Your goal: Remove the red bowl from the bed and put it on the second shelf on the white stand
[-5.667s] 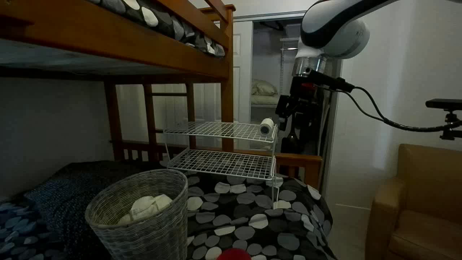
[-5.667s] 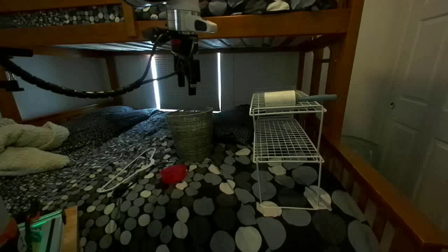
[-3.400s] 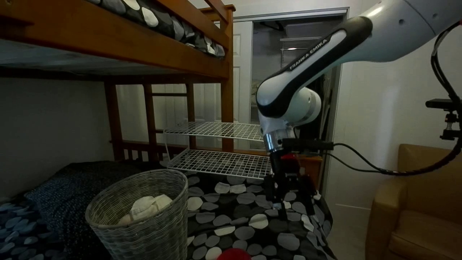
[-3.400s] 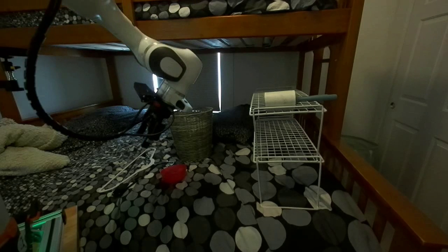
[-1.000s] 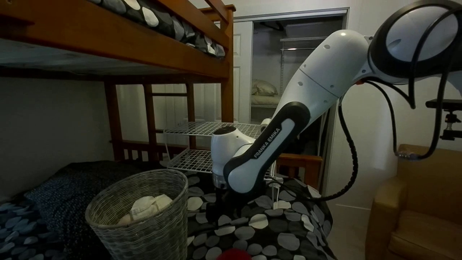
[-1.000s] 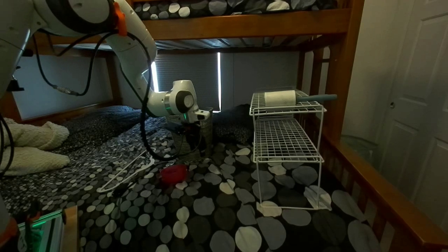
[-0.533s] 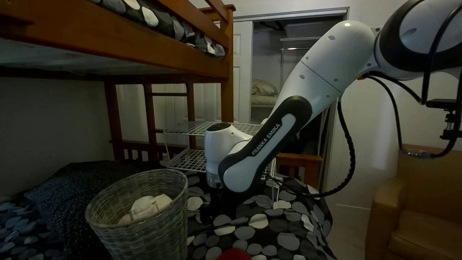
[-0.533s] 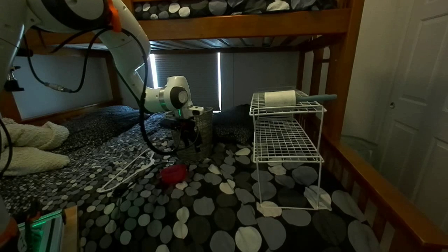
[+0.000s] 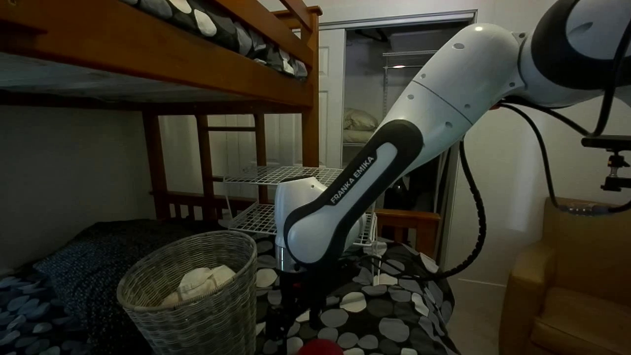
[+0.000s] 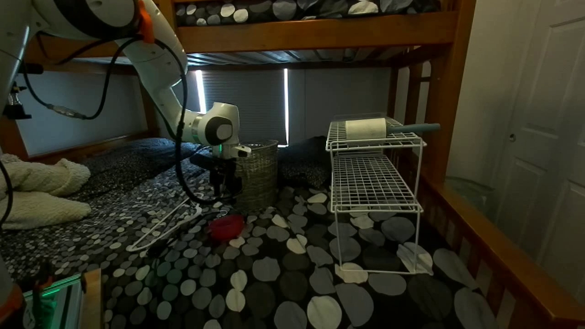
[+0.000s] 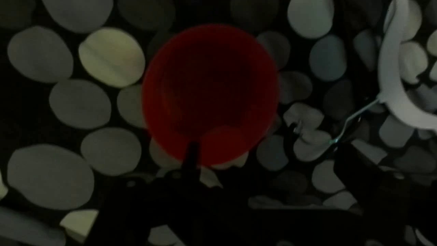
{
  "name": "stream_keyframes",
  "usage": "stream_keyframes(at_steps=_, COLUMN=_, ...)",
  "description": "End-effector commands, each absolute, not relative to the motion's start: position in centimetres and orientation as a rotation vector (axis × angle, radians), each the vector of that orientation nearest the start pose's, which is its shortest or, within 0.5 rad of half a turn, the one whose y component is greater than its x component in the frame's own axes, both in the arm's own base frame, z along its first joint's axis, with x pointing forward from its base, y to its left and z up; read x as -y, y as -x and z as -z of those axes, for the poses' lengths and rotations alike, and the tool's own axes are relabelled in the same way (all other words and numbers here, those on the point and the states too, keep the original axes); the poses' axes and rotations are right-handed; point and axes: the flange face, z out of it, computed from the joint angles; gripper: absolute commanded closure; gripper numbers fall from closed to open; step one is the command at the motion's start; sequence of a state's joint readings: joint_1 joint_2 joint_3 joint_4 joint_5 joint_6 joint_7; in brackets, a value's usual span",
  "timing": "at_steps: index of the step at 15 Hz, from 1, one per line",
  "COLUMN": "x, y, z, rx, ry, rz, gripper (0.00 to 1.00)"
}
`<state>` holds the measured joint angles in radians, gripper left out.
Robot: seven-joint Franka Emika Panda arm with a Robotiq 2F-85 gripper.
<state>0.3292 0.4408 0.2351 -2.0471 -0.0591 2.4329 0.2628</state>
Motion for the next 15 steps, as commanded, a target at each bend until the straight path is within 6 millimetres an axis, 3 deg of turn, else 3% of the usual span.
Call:
stream_keyframes(at_steps=1, x=-29.6, y=-46.2, z=-21.9, rx=0.368, ry=3.155, rz=-0.323, gripper=0.0)
stream_keyframes(at_steps=3, x=-28.6, y=-45.4, z=-22.0, rx=0.254, ry=3.23, rz=-0.336, gripper=0.0)
stream_keyframes(at_steps=4, x=-29.8, y=-46.9, z=-21.3, rx=0.353, ry=3.166, rz=-0.328, gripper=0.0)
stream_keyframes(at_steps=10, x=-29.8, y=-47.0, z=-21.6, rx=0.342, ry=3.169, rz=-0.32, gripper=0.0)
stream_keyframes(at_steps=15, x=-27.2, y=-48.4, z=-20.3, rx=0.145, ry=3.193, rz=-0.245, gripper=0.0)
